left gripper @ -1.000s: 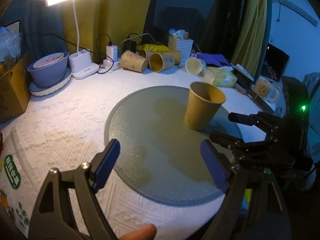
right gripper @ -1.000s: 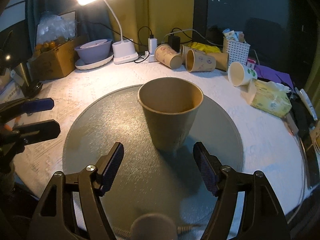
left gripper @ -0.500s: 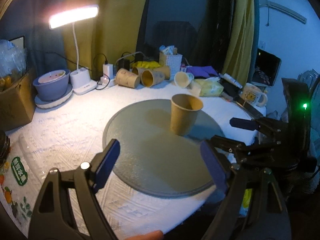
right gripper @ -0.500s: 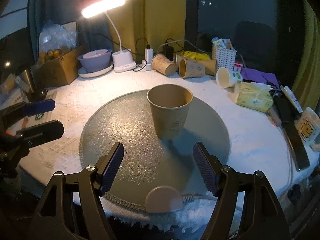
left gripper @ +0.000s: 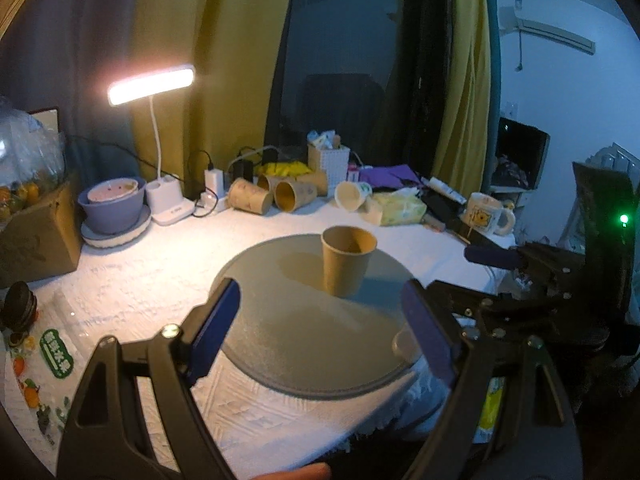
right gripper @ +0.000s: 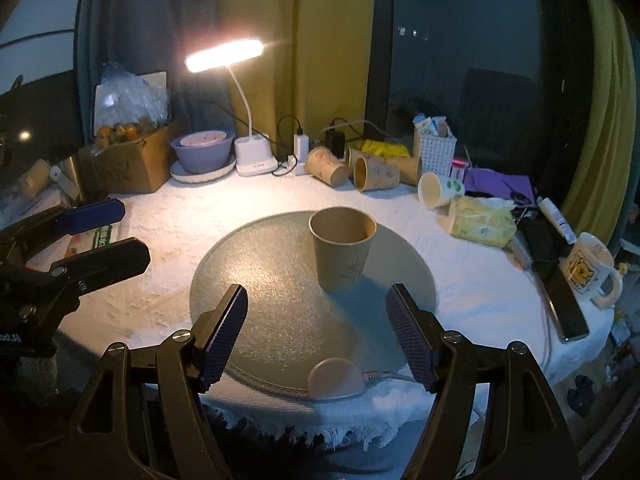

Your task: Flip cup upright

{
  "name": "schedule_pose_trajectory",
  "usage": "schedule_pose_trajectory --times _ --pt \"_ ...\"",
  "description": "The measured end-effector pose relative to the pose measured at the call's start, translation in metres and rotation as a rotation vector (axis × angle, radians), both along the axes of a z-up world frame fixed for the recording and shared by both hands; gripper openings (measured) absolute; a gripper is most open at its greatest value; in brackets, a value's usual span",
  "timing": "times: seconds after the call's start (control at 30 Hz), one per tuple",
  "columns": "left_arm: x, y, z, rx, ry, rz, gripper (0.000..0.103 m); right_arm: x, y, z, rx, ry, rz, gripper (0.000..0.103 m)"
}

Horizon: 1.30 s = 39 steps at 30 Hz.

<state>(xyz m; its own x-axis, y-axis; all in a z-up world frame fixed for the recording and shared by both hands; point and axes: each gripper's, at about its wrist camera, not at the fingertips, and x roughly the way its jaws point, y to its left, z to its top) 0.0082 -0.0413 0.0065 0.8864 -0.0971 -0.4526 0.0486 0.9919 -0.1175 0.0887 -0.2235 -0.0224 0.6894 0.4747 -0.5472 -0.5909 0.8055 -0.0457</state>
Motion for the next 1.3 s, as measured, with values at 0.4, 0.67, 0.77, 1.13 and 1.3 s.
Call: schedule_pose_trajectory --times 0.4,0.67,0.77,1.13,1.3 --pt "-0.018 -0.003 0.027 -0.005 -0.087 0.020 0.084 -0.027 -0.010 0.034 0.029 -0.075 0.005 0.075" --pt "-0.028 -0.008 0.040 -0.009 -0.130 0.011 0.084 -0.037 -0.022 0.051 0.056 -0.076 -0.020 0.075" --pt "-0.032 -0.010 0.046 -0.008 -0.148 0.007 0.084 -0.039 -0.027 0.056 0.068 -0.086 -0.032 0.075" --pt "-0.043 -0.012 0.059 -0.007 -0.190 0.006 0.084 -0.052 -0.037 0.074 0.086 -0.130 -0.051 0.075" --pt "-0.046 -0.012 0.061 -0.005 -0.201 0.011 0.084 -0.056 -0.037 0.077 0.088 -0.141 -0.052 0.075"
